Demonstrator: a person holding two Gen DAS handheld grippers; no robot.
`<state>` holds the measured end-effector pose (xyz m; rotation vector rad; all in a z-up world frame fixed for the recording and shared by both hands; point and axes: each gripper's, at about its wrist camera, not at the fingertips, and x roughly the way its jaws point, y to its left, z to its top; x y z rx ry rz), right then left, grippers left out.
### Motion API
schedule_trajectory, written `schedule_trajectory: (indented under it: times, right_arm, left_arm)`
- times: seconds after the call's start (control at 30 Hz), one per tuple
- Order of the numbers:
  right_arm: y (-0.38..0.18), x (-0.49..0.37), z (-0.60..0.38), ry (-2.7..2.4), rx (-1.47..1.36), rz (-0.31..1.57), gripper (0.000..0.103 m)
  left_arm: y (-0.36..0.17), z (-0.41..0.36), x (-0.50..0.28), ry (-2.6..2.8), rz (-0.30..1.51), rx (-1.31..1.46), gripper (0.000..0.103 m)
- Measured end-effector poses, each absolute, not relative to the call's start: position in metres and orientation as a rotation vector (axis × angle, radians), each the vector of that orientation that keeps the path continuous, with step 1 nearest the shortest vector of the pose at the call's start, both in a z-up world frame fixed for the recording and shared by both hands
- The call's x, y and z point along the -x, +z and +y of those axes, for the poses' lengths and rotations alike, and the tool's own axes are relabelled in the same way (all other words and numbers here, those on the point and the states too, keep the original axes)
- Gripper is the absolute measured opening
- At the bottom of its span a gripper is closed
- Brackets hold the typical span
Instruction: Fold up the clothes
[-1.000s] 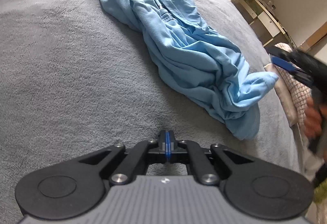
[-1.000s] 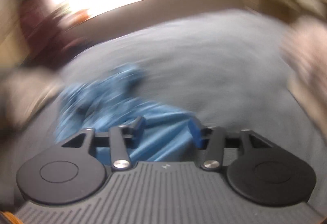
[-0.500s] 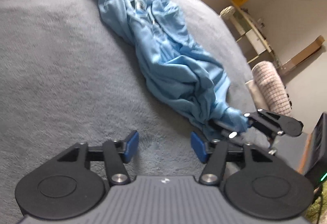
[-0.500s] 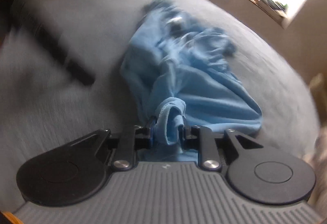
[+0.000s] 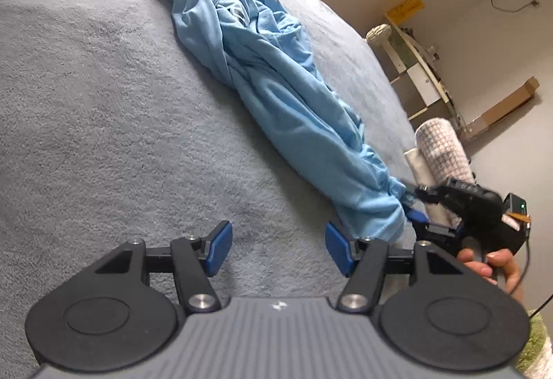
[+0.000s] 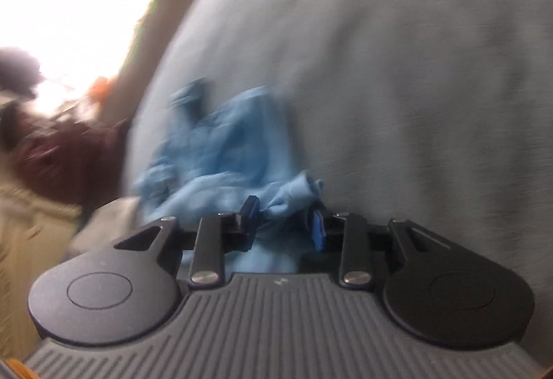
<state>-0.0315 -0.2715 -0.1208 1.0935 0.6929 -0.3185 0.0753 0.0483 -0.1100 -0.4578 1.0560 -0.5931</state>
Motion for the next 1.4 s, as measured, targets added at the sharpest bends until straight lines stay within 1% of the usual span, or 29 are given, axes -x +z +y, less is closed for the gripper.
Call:
schedule_trajectory:
  times: [0.07, 0.17, 0.27, 0.3, 0.37, 0.43, 0.5, 0.57, 0.6, 0.63, 0.73, 0.87, 0.97, 1.33, 1.4]
  right_arm:
    - [-0.118, 0.046, -0.272, -0.342, -1.049, 0.647, 0.040]
    - [-0.101, 0.061, -0.265, -0.330, -0.914, 0.582, 0.041]
    - [-0.076, 0.062, -0.229, -0.209, -0.553, 0.579, 0.041]
    - [-0.073, 0.059, -0.214, -0.138, -0.442, 0.607, 0.041]
    - [-0.067, 0.055, -0.184, 0.003, -0.224, 0.660, 0.041]
    - [-0.074, 0.055, -0.154, 0.087, -0.060, 0.711, 0.041]
    - [-0.083, 0.055, -0.126, 0.139, 0.101, 0.745, 0.041]
    - [-0.096, 0.049, -0.107, 0.123, 0.250, 0.768, 0.035]
    - [-0.102, 0.046, -0.101, 0.106, 0.302, 0.778, 0.027]
    - [-0.106, 0.044, -0.100, 0.094, 0.301, 0.779, 0.006]
    - [-0.095, 0.044, -0.107, 0.140, 0.115, 0.744, 0.004]
    - [-0.076, 0.053, -0.104, 0.364, -0.111, 0.690, 0.004]
    - [-0.072, 0.050, -0.093, 0.521, -0.231, 0.697, 0.004]
    - [-0.085, 0.041, -0.052, 0.794, -0.469, 0.809, 0.004]
    - [-0.090, 0.039, -0.048, 0.789, -0.457, 0.870, 0.008]
  left_arm:
    - [-0.112, 0.045, -0.075, -0.598, 1.059, 0.439, 0.060]
    - [-0.115, 0.032, -0.082, -0.618, 1.066, 0.422, 0.059]
    - [-0.115, 0.018, -0.090, -0.647, 1.060, 0.420, 0.055]
    - [-0.115, 0.015, -0.093, -0.649, 1.055, 0.416, 0.054]
    - [-0.115, 0.006, -0.103, -0.643, 1.048, 0.412, 0.048]
    - [-0.115, 0.001, -0.112, -0.627, 1.048, 0.415, 0.045]
    - [-0.113, -0.004, -0.119, -0.620, 1.047, 0.424, 0.044]
    - [-0.111, -0.006, -0.121, -0.626, 1.043, 0.423, 0.044]
    - [-0.110, -0.006, -0.119, -0.630, 1.041, 0.421, 0.044]
    - [-0.109, -0.007, -0.118, -0.635, 1.040, 0.420, 0.044]
    - [-0.111, 0.001, -0.114, -0.644, 1.063, 0.453, 0.044]
    - [-0.114, 0.021, -0.112, -0.643, 1.081, 0.534, 0.044]
    - [-0.116, 0.035, -0.112, -0.623, 1.079, 0.565, 0.044]
    - [-0.119, 0.080, -0.113, -0.569, 1.068, 0.609, 0.045]
    - [-0.122, 0.083, -0.112, -0.549, 1.080, 0.593, 0.045]
